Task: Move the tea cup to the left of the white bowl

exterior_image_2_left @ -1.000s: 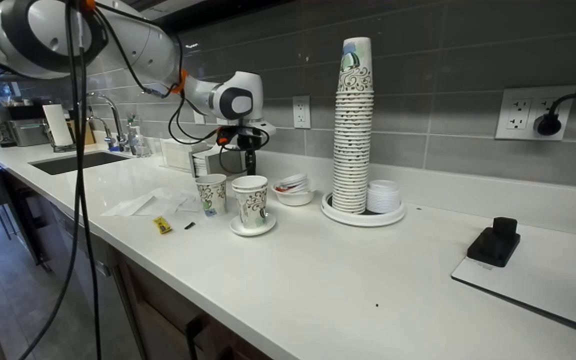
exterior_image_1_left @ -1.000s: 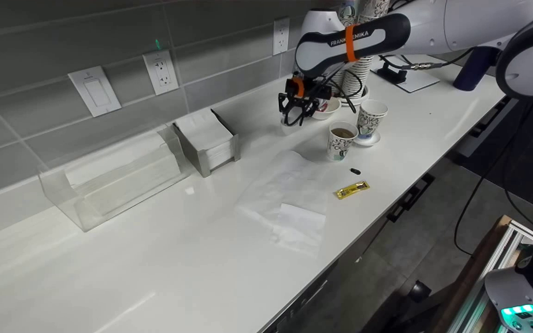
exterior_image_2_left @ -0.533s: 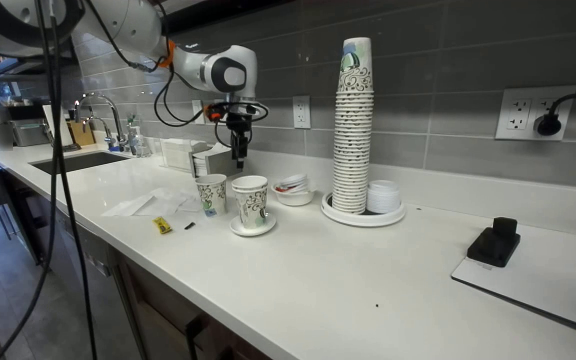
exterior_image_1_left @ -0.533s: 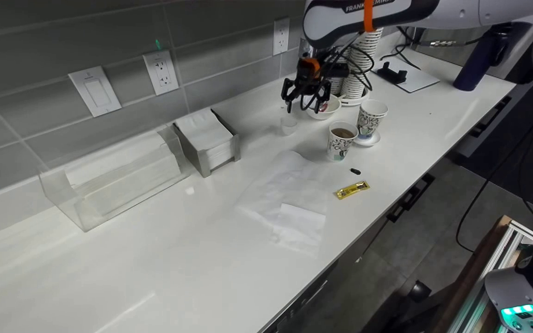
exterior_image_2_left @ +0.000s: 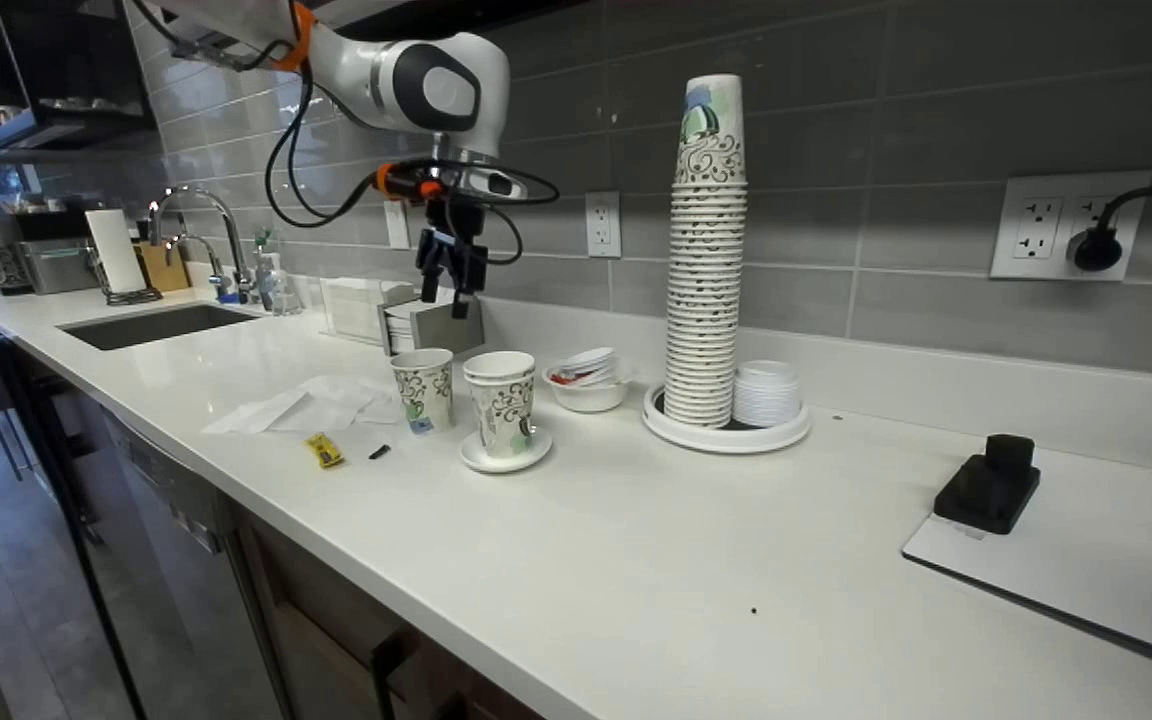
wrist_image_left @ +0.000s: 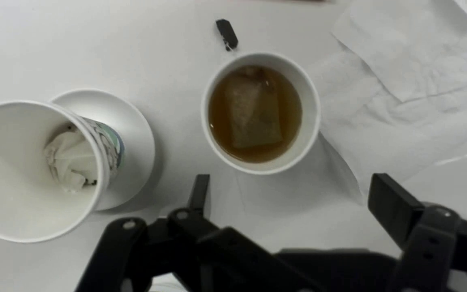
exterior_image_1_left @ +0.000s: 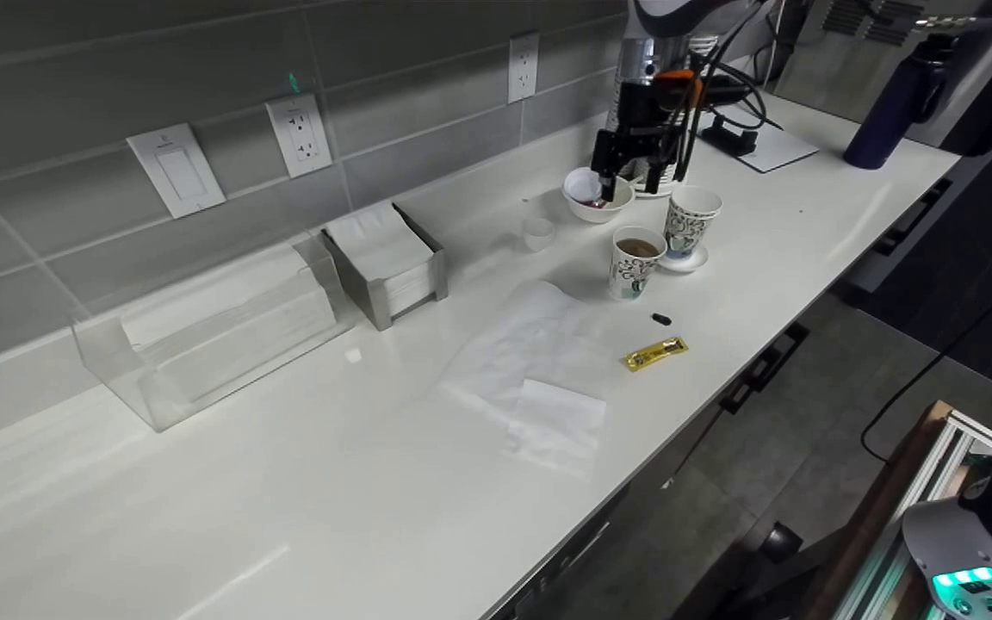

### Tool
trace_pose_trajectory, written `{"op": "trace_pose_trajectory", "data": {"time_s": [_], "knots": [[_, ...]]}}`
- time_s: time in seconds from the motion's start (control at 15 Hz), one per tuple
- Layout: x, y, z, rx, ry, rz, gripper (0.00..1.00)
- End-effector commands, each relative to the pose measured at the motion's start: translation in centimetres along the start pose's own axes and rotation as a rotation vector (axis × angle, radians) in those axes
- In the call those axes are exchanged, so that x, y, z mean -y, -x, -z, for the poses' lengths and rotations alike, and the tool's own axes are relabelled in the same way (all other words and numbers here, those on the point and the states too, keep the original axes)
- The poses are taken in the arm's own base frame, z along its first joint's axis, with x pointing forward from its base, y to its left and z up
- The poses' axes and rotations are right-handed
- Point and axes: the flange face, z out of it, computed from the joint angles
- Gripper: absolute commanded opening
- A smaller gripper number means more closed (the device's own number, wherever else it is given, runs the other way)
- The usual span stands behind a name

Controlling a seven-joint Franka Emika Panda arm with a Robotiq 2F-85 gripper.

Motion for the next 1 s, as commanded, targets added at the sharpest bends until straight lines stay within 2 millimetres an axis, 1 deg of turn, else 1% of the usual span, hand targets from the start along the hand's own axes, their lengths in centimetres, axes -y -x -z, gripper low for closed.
{"op": "trace_pose_trajectory", "data": {"time_s": [0.0, 0.2, 0.4, 0.6, 0.93], "knots": [[-2.9, 5.1, 0.1, -0.017, -0.038, 0.055, 1.00], [-4.4, 8.0, -0.2, -0.068, -0.075, 0.057, 1.00], [-5.4, 11.0, -0.2, -0.164, -0.115, 0.039, 1.00], [-6.7, 14.7, -0.3, -0.244, -0.173, -0.021, 1.00], [-9.3, 21.6, 0.5, -0.416, -0.308, -0.120, 1.00]]}}
